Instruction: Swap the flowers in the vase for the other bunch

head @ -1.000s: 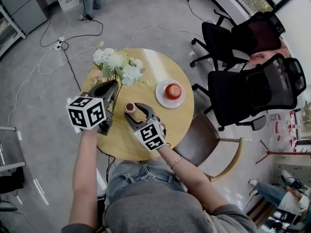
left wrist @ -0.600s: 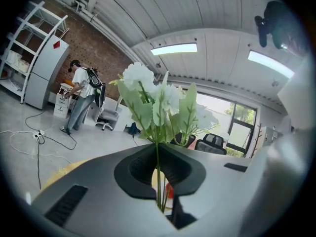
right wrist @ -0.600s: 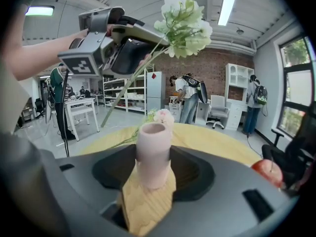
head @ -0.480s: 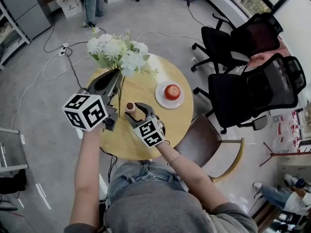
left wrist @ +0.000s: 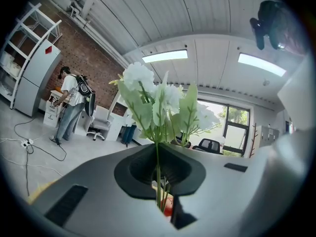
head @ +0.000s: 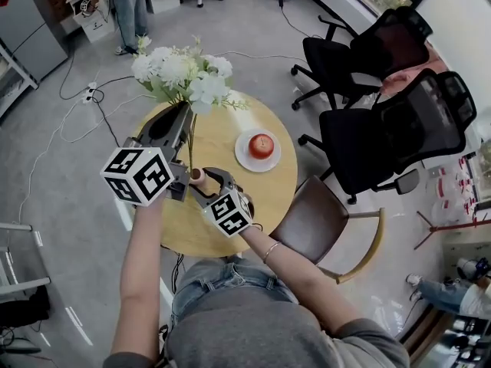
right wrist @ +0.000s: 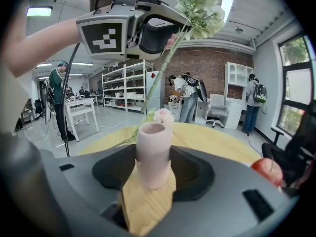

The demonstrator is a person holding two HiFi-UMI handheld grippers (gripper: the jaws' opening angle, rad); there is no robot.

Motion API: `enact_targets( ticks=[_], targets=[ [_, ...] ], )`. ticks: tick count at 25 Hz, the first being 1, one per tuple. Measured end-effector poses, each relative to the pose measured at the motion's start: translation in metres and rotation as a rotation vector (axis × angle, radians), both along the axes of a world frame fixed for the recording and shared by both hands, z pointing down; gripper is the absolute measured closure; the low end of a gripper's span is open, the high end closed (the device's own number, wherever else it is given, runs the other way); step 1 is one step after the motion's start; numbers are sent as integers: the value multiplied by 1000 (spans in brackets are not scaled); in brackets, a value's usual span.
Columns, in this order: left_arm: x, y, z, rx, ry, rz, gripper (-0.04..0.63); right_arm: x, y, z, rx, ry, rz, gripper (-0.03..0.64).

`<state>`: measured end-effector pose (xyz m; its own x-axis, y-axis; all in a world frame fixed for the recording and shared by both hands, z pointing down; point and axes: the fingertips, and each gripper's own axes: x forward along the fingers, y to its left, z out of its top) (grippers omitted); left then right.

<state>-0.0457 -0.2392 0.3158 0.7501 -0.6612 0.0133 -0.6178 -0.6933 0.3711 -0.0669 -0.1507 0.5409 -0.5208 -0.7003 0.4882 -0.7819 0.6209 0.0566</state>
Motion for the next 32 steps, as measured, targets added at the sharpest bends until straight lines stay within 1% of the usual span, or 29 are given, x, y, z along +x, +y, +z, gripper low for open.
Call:
enact_targets(
  ticks=[5,10,16,21,26,32],
  targets=[
    [0,-8,11,12,5,-18,571,-4,-4,-3,1,-3,6,388],
    [0,-10,13,24,12,-46,571,1,-3,-13,-6,-13,11,388],
    [20,-14,32,13,7,-71,571,32,-10,-14,-13,-24,10,388],
    [14,-6,44,-1,-16,-90,571,33,-10,-15,-14,-23,11,388],
    [7,16,59,-7,-45,-101,569,32,-2,-7,-7,-18,8,388],
    [3,21,61,-34,-78,-109,569,32,-9,-15,-10,-18,11,388]
  ],
)
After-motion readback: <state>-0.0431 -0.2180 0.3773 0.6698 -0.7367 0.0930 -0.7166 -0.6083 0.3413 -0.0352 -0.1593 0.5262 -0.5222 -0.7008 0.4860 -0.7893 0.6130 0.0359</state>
